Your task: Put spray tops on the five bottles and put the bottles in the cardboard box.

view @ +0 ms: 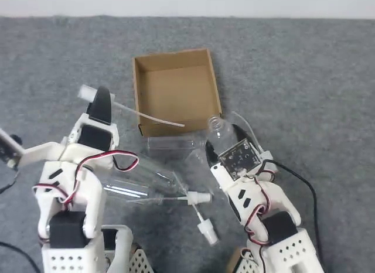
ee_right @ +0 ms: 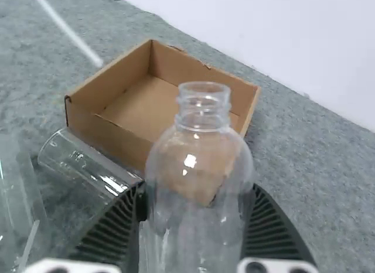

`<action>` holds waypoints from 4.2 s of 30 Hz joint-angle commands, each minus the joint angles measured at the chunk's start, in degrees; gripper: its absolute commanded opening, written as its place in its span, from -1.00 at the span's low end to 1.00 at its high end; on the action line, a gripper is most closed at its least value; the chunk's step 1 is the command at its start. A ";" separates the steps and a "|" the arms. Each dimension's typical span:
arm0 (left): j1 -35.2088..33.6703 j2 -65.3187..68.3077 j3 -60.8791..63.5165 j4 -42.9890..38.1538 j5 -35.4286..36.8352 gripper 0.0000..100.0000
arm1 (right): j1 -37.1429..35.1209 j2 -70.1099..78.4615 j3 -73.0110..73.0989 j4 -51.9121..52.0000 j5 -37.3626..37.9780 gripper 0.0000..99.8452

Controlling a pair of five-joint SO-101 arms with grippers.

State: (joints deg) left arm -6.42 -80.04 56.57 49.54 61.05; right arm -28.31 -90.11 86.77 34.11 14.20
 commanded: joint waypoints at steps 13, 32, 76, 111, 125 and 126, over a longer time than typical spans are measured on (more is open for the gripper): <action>0.35 -1.14 -0.40 -1.58 0.79 -0.98 | -0.92 -1.19 0.09 -1.36 11.78 -0.79; 3.78 -1.14 0.66 -1.23 0.53 -0.98 | -3.03 -1.19 6.15 -8.22 19.08 -0.79; 13.19 -1.14 13.32 -14.33 -3.78 -0.98 | -3.03 -1.19 5.80 -7.69 18.64 -0.79; 28.40 -1.14 18.59 -15.74 -13.98 -0.98 | -3.03 -1.19 5.80 -7.69 18.64 -0.79; 37.36 -1.14 21.85 -15.82 -21.54 -0.98 | -3.03 -1.19 5.80 -7.69 18.64 -0.79; 38.24 -1.14 22.11 -15.82 -22.07 -0.98 | -3.03 -1.27 5.80 -7.69 18.64 -0.79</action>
State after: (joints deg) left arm 28.31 -80.66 78.37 35.47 41.80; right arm -30.77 -90.02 93.71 27.43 32.66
